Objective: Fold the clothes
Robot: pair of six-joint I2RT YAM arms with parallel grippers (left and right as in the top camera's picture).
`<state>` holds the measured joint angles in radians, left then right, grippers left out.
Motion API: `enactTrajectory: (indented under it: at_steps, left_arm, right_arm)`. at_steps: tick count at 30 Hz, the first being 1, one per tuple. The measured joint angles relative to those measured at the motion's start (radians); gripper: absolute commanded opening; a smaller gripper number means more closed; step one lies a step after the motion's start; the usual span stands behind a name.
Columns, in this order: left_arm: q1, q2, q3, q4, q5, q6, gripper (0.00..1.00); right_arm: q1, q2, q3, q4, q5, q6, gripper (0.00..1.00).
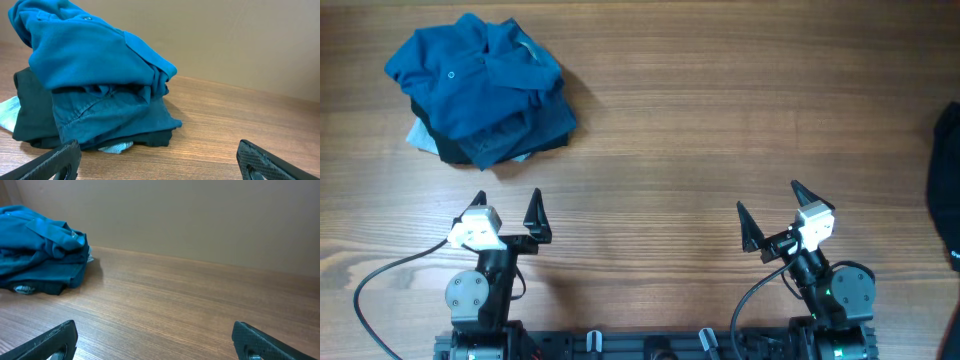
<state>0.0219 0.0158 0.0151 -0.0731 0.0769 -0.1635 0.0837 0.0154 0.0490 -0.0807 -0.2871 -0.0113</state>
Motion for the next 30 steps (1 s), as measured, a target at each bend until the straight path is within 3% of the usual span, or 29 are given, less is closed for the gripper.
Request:
enactTrajectory:
  at_steps: [14,18,19,23,30]
  left_arm:
    - [0.000,0.001,0.000,0.003,0.022,0.000,1.00]
    - [0.000,0.001,0.000,0.018,0.105,0.000,1.00]
    - [0.000,0.001,0.000,0.021,0.162,-0.029,1.00]
    - [0.000,0.017,0.024,-0.034,0.176,-0.095,1.00]
    - [0.000,0.263,0.307,-0.159,0.168,-0.137,1.00]
  right_arm:
    - [0.000,0.000,0.000,0.006,-0.005,0.018,1.00]
    - [0.000,0.000,0.000,0.006,-0.008,0.185,1.00]
    - [0.000,0.000,0.000,0.007,-0.013,0.291,1.00]
    - [0.001,0.016,0.027,0.060,-0.086,0.328,1.00]
    - [0.001,0.306,0.267,-0.023,-0.130,0.337,1.00]
